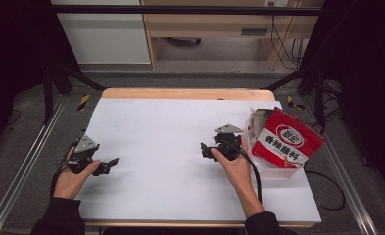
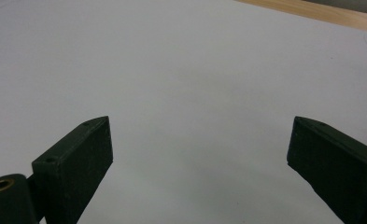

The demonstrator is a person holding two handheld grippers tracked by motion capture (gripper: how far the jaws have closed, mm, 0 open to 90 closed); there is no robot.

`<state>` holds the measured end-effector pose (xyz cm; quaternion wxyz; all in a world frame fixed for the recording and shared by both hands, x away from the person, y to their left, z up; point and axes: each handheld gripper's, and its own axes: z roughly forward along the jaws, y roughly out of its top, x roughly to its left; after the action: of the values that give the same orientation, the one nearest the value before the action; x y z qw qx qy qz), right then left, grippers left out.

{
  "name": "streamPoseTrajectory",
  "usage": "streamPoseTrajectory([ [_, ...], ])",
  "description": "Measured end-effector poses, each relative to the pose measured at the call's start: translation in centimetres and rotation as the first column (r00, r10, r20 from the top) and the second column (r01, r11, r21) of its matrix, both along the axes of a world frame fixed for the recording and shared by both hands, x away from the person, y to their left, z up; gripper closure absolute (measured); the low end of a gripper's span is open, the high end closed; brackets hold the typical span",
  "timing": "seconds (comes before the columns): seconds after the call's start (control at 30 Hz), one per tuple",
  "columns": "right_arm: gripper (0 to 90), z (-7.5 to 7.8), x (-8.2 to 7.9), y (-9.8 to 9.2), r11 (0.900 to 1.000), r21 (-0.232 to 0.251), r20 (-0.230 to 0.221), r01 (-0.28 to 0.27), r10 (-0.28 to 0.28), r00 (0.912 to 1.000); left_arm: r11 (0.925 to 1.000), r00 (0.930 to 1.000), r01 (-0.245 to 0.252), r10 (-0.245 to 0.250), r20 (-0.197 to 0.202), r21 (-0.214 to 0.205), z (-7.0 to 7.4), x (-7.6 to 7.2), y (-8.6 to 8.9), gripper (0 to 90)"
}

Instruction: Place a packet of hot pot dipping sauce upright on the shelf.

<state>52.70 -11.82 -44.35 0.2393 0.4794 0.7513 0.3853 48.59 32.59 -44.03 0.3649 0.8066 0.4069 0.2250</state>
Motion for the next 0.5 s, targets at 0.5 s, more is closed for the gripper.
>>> streamPoseTrajectory([
  [0.5,7.3,-1.9,-0.5,1.2,0.9973,-0.073,-0.021,-0.012,0.011,0.9997,0.9999,1.0,0.007,-0.007,0.001,0.01,0.0,0.0,-0.3,5.2],
])
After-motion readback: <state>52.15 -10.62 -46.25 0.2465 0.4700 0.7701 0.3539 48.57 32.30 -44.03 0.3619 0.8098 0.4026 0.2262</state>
